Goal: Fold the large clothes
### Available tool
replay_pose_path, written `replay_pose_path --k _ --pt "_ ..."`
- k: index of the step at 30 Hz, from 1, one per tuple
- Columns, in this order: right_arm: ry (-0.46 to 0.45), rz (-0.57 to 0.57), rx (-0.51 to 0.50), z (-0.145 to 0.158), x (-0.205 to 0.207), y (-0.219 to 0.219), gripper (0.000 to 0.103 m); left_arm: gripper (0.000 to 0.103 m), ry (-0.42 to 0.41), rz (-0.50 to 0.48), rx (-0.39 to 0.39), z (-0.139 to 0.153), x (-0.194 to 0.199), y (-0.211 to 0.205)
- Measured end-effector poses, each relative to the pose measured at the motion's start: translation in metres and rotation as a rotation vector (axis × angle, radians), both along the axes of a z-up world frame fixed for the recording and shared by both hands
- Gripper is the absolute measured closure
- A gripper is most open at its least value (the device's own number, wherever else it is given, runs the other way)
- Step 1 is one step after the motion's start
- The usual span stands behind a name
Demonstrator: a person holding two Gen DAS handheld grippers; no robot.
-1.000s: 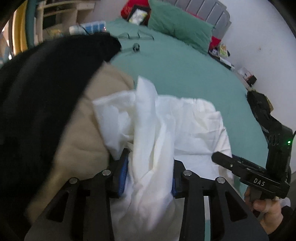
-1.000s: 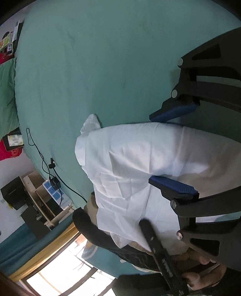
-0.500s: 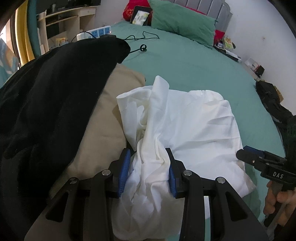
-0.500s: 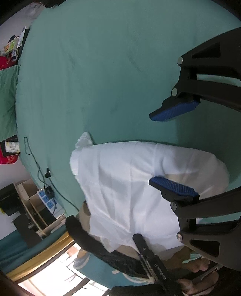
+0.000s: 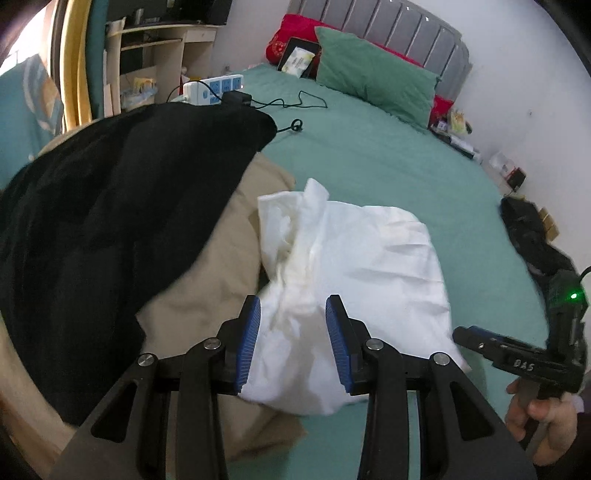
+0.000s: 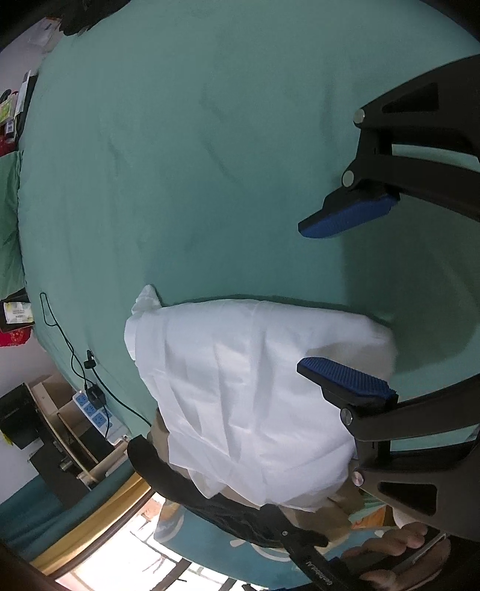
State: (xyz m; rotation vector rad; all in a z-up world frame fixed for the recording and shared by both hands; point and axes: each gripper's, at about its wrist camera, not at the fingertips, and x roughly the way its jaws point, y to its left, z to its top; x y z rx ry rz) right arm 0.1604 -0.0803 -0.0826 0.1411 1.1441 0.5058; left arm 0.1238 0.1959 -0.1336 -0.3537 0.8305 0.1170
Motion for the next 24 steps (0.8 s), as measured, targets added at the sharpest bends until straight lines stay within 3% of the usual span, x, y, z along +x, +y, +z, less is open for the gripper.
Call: replay_pose_path --k 3,18,24 --pt "0.015 -0.015 0.011 0.0 -0.01 -0.008 0.036 0.064 -0.023 -0.004 -0.033 0.001 -0.012 -0.01" --pt "0.036 -0.056 0.028 0.004 -0.049 -0.045 0.036 0.064 0.042 -0.048 -0.069 -0.001 -0.04 -0.058" --pt "0.038 -0.099 0.053 0.009 -0.061 -0.067 0.036 0.064 0.026 -0.049 -0.084 0.01 -0.059 -0.076"
